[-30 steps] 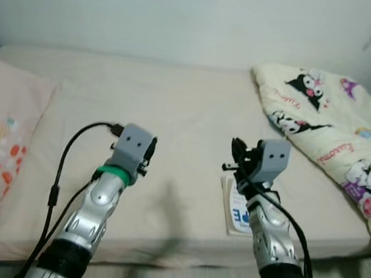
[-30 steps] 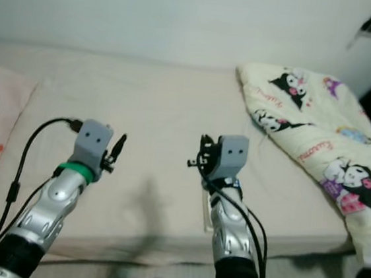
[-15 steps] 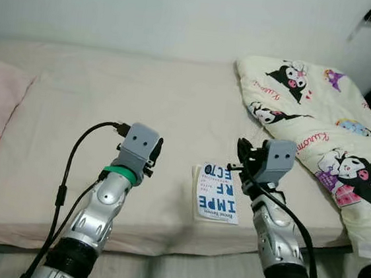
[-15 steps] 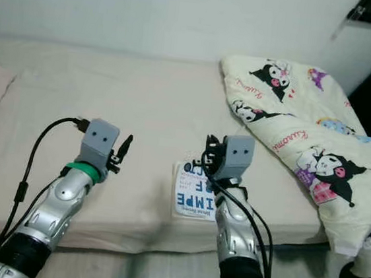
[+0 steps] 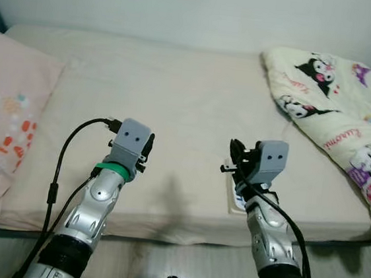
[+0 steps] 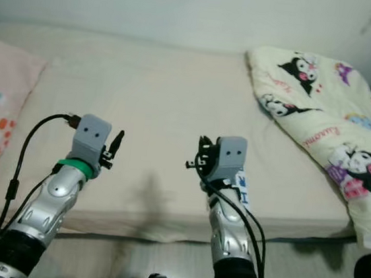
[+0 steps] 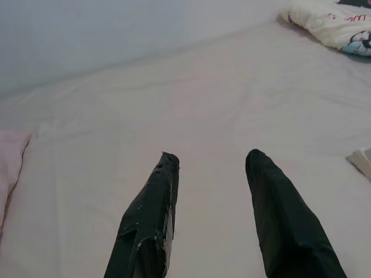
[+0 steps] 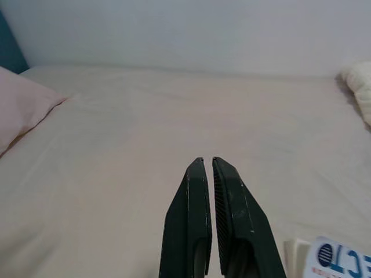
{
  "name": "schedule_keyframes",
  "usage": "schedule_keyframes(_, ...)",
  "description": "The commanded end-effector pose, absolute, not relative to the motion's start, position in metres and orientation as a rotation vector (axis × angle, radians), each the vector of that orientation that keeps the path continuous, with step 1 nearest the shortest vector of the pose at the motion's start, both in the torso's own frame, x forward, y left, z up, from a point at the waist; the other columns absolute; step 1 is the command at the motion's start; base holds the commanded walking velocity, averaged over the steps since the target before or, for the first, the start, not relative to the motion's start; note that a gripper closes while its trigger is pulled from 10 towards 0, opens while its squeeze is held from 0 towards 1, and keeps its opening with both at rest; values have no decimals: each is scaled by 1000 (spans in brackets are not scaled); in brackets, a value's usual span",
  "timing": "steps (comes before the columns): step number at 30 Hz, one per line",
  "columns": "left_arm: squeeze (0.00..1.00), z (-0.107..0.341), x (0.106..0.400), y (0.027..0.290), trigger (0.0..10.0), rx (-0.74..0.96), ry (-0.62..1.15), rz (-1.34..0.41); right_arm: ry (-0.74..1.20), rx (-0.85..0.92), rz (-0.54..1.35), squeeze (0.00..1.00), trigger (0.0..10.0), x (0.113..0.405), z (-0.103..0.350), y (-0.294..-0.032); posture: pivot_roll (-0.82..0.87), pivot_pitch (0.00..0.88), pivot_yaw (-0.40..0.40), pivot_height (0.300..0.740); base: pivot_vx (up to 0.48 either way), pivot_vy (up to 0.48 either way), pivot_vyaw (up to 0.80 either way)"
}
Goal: Clean up the room
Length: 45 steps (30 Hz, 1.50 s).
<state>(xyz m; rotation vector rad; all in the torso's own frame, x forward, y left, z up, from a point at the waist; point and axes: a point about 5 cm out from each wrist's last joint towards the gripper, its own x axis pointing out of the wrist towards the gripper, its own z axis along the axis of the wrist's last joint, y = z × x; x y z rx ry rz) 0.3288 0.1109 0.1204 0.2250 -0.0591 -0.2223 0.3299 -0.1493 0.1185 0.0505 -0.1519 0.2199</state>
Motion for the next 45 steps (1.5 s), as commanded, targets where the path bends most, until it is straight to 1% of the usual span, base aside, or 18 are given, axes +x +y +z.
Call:
schedule_keyframes(1,0,114,326,105,10000,222,-37,-243,-139,47,199,0,10000,328,115,-157,-156,62,-17,740,0,0,0)
schedule_keyframes(10,0,115,326,104,10000,239,-52,-249,-137,49,202,0,10000,327,114,-156,-157,64,-14,740,0,-31,0)
schedule_keyframes(33,0,115,327,105,10000,245,-49,-244,-135,49,197,0,10000,327,113,-156,-158,68,-13,740,0,-442,0)
schedule_keyframes(38,0,110,328,107,10000,235,0,-219,-135,50,196,0,10000,326,113,-156,-160,70,-12,740,0,0,0)
schedule_keyframes(45,0,110,330,110,10000,226,-1,-208,-136,51,197,0,10000,326,113,-156,-159,72,-11,740,0,460,0)
